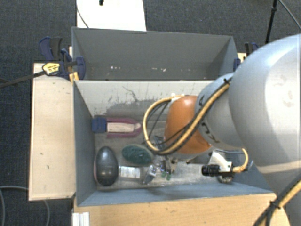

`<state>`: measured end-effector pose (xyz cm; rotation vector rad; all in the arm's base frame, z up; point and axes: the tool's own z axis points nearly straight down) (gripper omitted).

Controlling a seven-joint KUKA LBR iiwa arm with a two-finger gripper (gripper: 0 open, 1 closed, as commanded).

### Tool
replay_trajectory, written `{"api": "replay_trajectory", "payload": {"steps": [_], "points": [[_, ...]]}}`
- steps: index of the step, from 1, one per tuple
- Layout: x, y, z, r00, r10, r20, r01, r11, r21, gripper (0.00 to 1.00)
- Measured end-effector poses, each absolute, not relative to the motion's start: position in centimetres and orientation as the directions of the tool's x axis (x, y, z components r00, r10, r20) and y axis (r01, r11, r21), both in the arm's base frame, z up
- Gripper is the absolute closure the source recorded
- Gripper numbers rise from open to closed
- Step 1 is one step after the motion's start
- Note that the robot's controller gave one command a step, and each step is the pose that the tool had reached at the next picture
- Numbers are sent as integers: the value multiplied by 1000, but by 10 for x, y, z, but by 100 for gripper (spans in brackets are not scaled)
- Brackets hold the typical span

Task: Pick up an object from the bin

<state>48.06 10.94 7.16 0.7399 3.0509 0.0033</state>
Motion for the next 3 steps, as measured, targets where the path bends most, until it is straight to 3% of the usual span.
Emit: {"api": "replay_trajectory", "payload": {"steps": [1, 2, 3], "points": [[483, 108, 73, -888, 459, -7, 459, 888, 5, 100], [485, 108, 141, -890, 456, -6, 456, 890, 5, 100], [486, 108, 169, -893, 451, -3, 451, 893, 3, 100]]}}
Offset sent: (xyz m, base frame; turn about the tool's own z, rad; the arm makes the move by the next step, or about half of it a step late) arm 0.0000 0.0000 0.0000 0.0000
